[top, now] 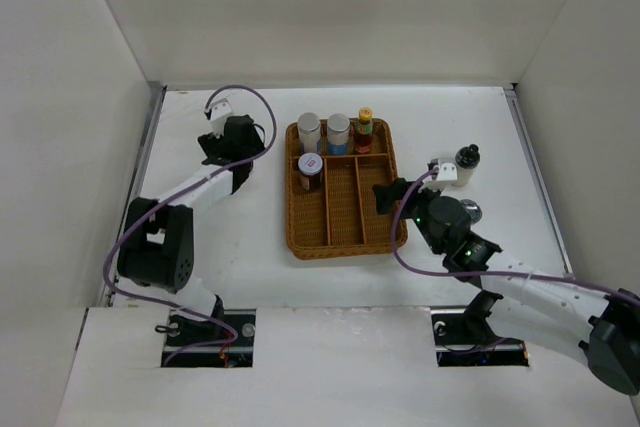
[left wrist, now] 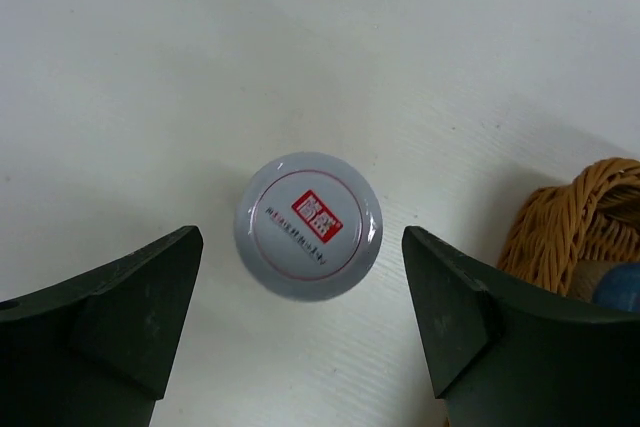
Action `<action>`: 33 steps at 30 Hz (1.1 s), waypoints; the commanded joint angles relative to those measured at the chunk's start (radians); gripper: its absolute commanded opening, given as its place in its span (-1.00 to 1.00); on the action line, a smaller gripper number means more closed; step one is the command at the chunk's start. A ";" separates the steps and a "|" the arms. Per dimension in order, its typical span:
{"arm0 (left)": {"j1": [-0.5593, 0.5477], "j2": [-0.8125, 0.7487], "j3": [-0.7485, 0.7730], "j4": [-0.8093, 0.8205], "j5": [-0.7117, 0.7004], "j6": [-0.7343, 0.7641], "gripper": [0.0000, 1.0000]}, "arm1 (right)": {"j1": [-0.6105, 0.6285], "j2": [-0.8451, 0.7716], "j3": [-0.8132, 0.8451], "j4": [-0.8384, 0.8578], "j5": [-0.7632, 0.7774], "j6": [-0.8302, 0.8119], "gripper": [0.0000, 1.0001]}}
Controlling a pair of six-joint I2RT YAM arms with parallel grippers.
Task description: Organize the condiment bottles
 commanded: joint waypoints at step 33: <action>-0.596 -0.516 -0.169 -0.042 -0.083 -0.039 -0.29 | 0.014 0.016 0.041 0.050 0.016 -0.012 0.94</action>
